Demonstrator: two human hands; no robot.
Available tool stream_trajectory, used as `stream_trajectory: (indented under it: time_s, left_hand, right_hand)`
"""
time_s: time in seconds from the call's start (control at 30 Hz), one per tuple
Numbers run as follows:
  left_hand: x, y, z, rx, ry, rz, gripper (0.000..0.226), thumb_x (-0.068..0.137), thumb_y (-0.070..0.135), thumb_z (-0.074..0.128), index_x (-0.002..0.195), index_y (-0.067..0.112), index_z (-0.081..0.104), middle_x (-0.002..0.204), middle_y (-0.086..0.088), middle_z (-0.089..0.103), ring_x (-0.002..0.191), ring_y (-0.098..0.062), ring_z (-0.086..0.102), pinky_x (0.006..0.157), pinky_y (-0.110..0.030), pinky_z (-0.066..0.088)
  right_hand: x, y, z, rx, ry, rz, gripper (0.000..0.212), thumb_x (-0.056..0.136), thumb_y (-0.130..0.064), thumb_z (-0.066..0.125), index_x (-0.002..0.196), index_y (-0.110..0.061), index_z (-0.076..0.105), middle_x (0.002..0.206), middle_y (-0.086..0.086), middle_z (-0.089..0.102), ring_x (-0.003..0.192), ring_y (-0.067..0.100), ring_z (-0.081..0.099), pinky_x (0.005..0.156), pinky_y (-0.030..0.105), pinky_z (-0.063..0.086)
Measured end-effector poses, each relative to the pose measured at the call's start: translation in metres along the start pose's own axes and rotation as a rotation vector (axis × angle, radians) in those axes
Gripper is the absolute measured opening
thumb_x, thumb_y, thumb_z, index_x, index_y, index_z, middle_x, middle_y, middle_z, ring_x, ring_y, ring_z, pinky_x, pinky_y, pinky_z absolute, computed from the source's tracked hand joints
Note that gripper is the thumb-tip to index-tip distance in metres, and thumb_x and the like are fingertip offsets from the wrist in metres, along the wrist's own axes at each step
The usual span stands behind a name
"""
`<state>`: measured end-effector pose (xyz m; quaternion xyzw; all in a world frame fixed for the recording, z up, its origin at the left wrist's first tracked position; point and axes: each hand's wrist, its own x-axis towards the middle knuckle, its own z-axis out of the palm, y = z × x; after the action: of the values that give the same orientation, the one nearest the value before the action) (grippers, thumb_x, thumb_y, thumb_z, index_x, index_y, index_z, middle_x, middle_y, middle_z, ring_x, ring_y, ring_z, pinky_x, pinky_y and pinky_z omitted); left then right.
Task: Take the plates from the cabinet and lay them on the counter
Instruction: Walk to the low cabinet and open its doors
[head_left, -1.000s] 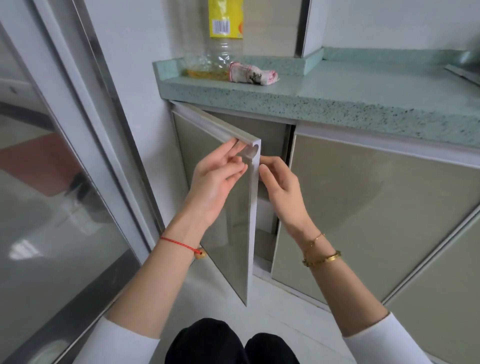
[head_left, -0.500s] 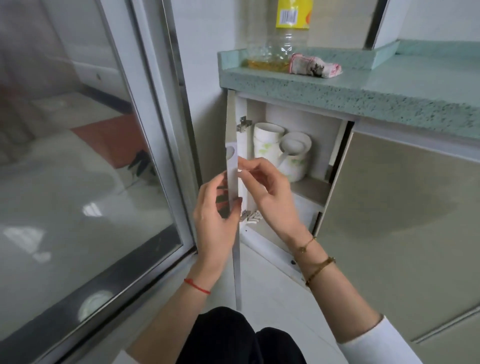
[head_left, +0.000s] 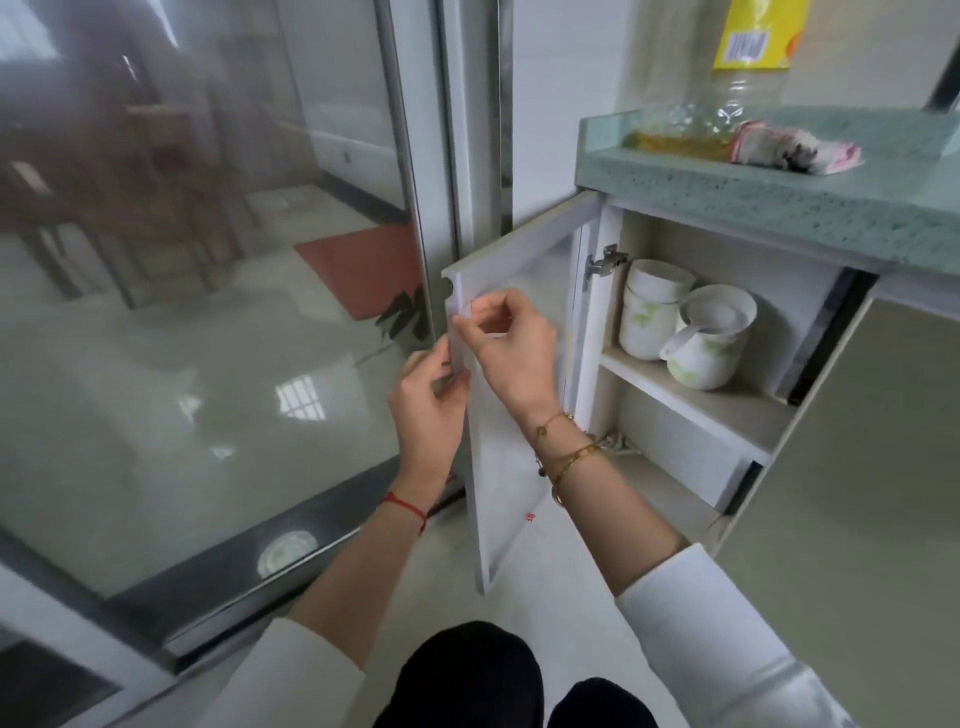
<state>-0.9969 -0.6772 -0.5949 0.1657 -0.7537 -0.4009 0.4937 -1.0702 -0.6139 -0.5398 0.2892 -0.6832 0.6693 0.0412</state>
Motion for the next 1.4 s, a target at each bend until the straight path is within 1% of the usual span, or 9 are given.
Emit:
stream_trajectory:
  time_s: [0.23, 0.37, 0.5, 0.73, 0.87, 0.97, 1.07, 1.17, 1.4]
  left_hand:
    - [0.038, -0.030, -0.021, 0.016, -0.037, -0.072, 0.053, 0.086, -0.010, 0.068, 0.137, 0.003, 0.058, 0.113, -0.016, 0.070, 0.101, -0.020, 0.070, 0.090, -0.021, 0.056]
    - [0.061, -0.044, -0.031, 0.031, -0.051, -0.088, 0.051, 0.086, -0.009, 0.068, 0.135, 0.004, 0.059, 0.115, -0.001, 0.067, 0.096, -0.006, 0.066, 0.081, -0.001, 0.048]
    - [0.085, -0.061, -0.038, 0.038, -0.059, -0.140, 0.040, 0.087, -0.004, 0.069, 0.125, 0.006, 0.065, 0.109, 0.001, 0.070, 0.091, -0.009, 0.066, 0.086, -0.014, 0.055]
    - [0.103, -0.082, -0.037, -0.054, -0.022, -0.153, 0.030, 0.089, -0.006, 0.067, 0.117, 0.006, 0.065, 0.109, 0.000, 0.070, 0.092, 0.000, 0.066, 0.081, -0.005, 0.050]
    - [0.099, -0.084, -0.036, -0.129, -0.050, -0.124, 0.035, 0.089, -0.001, 0.068, 0.123, 0.006, 0.063, 0.111, 0.006, 0.069, 0.095, 0.014, 0.064, 0.083, -0.005, 0.049]
    - [0.088, -0.079, -0.030, -0.072, 0.078, -0.044, 0.048, 0.085, 0.002, 0.071, 0.131, 0.009, 0.058, 0.127, -0.005, 0.063, 0.117, -0.011, 0.060, 0.103, -0.025, 0.048]
    - [0.073, -0.070, -0.011, -0.055, 0.231, 0.188, 0.039, 0.088, 0.004, 0.067, 0.125, 0.011, 0.059, 0.118, -0.006, 0.059, 0.110, -0.018, 0.058, 0.098, -0.025, 0.046]
    - [0.057, -0.064, 0.021, -0.199, 0.065, 0.259, 0.030, 0.089, -0.001, 0.065, 0.118, 0.009, 0.062, 0.109, -0.002, 0.061, 0.098, -0.018, 0.061, 0.087, -0.029, 0.052]
    - [0.013, -0.042, 0.099, -0.480, -0.393, 0.025, 0.022, 0.093, 0.011, 0.069, 0.113, 0.013, 0.061, 0.106, -0.001, 0.066, 0.097, -0.016, 0.066, 0.082, -0.036, 0.058]
  right_hand:
    - [0.026, 0.003, 0.046, -0.079, -0.021, -0.014, 0.018, 0.077, -0.022, 0.079, 0.083, -0.018, 0.062, 0.074, -0.013, 0.063, 0.069, -0.003, 0.059, 0.069, 0.006, 0.049]
    - [0.039, 0.007, 0.072, -0.108, -0.002, -0.013, 0.019, 0.078, -0.022, 0.078, 0.085, -0.017, 0.062, 0.076, -0.012, 0.063, 0.069, -0.002, 0.059, 0.066, 0.003, 0.045]
    - [0.051, 0.008, 0.097, -0.121, 0.012, -0.004, 0.020, 0.079, -0.020, 0.077, 0.089, -0.013, 0.062, 0.077, -0.011, 0.061, 0.072, 0.002, 0.059, 0.073, 0.018, 0.050]
    - [0.062, 0.015, 0.112, -0.093, -0.006, -0.058, 0.015, 0.084, -0.012, 0.070, 0.097, -0.005, 0.066, 0.086, -0.005, 0.064, 0.075, -0.003, 0.059, 0.071, 0.002, 0.044]
    - [0.064, 0.017, 0.110, -0.115, 0.003, -0.087, 0.011, 0.087, -0.015, 0.067, 0.095, -0.008, 0.069, 0.087, -0.008, 0.067, 0.077, -0.003, 0.061, 0.076, 0.008, 0.049]
    - [0.061, 0.016, 0.099, -0.135, 0.018, -0.092, 0.010, 0.089, -0.017, 0.066, 0.096, -0.010, 0.069, 0.088, -0.010, 0.067, 0.078, -0.001, 0.061, 0.077, 0.013, 0.052]
    - [0.058, 0.020, 0.070, -0.178, 0.049, -0.085, 0.010, 0.089, -0.016, 0.066, 0.096, -0.010, 0.068, 0.091, -0.007, 0.070, 0.077, 0.002, 0.061, 0.072, 0.009, 0.048]
    - [0.048, 0.029, 0.034, -0.262, 0.086, -0.037, 0.013, 0.090, -0.015, 0.066, 0.100, -0.009, 0.069, 0.096, -0.002, 0.072, 0.077, 0.003, 0.061, 0.072, 0.011, 0.049]
    - [0.007, 0.052, -0.058, -0.424, 0.246, 0.094, 0.016, 0.090, -0.016, 0.066, 0.105, -0.015, 0.071, 0.093, -0.008, 0.072, 0.085, 0.000, 0.065, 0.071, 0.007, 0.050]
